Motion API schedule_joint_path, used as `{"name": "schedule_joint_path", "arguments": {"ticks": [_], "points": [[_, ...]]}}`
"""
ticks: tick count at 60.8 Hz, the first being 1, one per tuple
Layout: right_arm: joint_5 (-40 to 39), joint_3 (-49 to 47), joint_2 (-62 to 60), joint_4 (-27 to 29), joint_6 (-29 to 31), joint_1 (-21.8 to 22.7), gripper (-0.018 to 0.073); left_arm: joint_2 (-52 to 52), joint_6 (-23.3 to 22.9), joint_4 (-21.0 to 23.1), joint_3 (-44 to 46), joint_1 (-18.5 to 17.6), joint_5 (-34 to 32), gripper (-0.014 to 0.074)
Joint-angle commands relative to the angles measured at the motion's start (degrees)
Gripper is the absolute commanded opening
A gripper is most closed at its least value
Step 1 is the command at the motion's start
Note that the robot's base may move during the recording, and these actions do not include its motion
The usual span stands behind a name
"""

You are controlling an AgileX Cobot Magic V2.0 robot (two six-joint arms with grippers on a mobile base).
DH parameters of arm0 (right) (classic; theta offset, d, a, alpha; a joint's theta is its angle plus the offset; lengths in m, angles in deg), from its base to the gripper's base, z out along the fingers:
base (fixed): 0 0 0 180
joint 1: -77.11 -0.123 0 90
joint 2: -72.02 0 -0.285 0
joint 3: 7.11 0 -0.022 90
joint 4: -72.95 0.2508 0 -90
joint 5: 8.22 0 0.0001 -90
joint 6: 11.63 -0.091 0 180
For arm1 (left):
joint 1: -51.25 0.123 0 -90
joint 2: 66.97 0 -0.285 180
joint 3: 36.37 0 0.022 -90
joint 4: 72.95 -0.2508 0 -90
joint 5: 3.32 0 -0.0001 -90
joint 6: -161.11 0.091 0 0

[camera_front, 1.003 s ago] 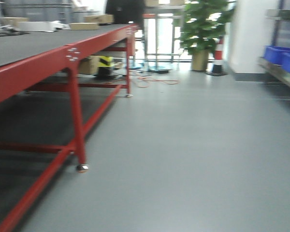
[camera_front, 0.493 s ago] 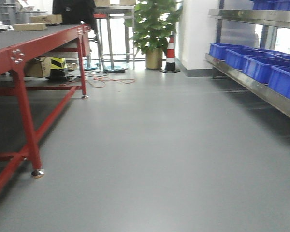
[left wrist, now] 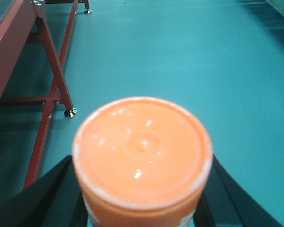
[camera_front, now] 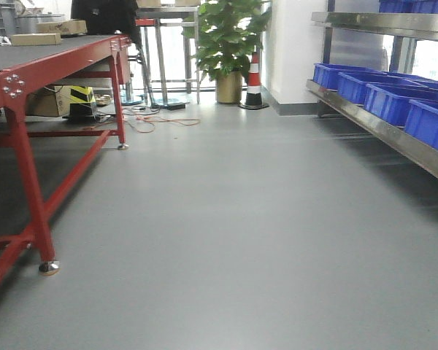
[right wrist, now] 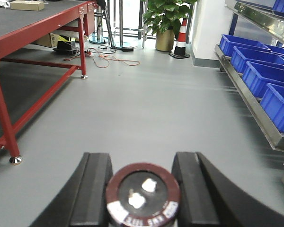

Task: Place cylindrical capacitor in blue bin on shelf
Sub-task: 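Drive the base to the shelf of blue bins holding both objects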

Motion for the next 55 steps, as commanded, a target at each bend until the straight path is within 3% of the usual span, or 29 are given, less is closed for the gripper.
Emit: {"name": "schedule_joint_path", "arguments": {"ticks": [1, 55], "points": [[-1.71, 0.01, -0.32, -0.24, 0.26, 0.08, -0.0028, -0.25, -0.47, 0.2, 0.17, -0.34, -0.7, -0.0111], [-1.71, 0.01, -0.32, -0.24, 0.26, 0.08, -0.0028, -0.25, -0.47, 0.2, 0.17, -0.34, -0.7, -0.0111]]}}
